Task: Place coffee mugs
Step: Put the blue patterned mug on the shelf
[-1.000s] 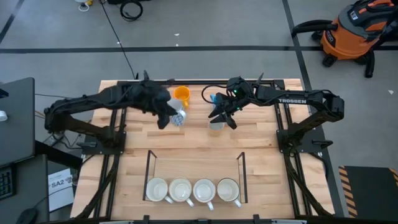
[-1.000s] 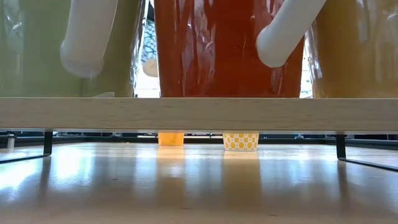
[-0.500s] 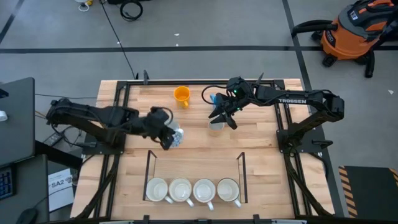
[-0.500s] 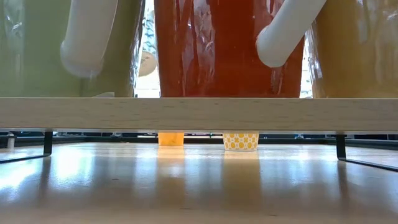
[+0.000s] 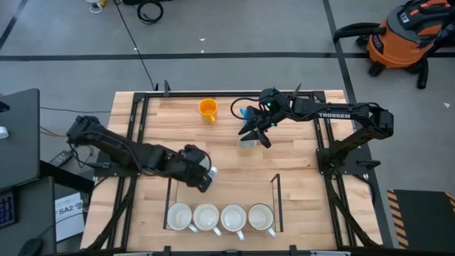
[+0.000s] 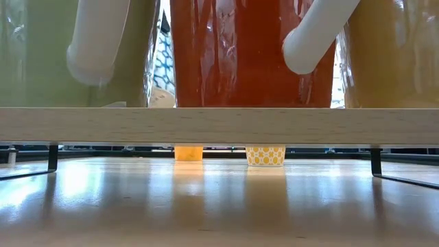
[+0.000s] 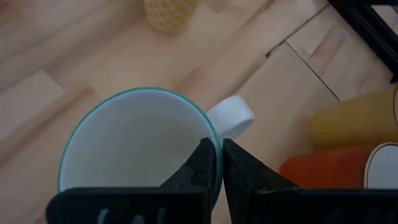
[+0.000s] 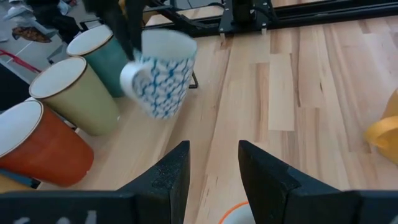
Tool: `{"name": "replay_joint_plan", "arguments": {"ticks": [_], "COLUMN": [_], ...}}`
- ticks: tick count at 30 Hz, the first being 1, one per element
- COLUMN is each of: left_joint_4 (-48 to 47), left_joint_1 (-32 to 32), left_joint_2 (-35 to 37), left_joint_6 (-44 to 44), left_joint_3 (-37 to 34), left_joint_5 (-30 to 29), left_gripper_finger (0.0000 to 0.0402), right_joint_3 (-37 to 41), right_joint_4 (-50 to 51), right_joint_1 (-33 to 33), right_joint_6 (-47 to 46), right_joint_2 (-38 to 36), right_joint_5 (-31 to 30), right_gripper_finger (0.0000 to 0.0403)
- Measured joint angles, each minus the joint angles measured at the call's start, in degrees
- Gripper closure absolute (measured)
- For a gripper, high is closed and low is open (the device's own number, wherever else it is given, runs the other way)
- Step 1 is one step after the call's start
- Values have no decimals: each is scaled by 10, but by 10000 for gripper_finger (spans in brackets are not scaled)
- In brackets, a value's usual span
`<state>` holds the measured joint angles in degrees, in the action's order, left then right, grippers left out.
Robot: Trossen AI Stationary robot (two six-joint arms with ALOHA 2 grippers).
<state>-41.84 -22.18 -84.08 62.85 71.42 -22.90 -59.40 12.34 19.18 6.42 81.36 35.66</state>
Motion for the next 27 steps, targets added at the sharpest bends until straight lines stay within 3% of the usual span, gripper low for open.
{"name": "replay_joint_plan", "arguments": {"ticks": [7,27], "left_joint_4": [48,52], "left_joint_1": [-22,-61], "left_joint_2": [-38,-61], "left_joint_6": [7,40], "left_joint_3": [0,2], "left_joint_5": [2,-5], "left_gripper_finger": [379,376], "right_joint_3": [0,0], "right_joint_4": [0,-3], "right_joint_1": [0,0], "right_joint_6": [2,2], "right_joint_2": [0,0], "right_joint_5": [0,0], "right_gripper_finger": [261,261]}}
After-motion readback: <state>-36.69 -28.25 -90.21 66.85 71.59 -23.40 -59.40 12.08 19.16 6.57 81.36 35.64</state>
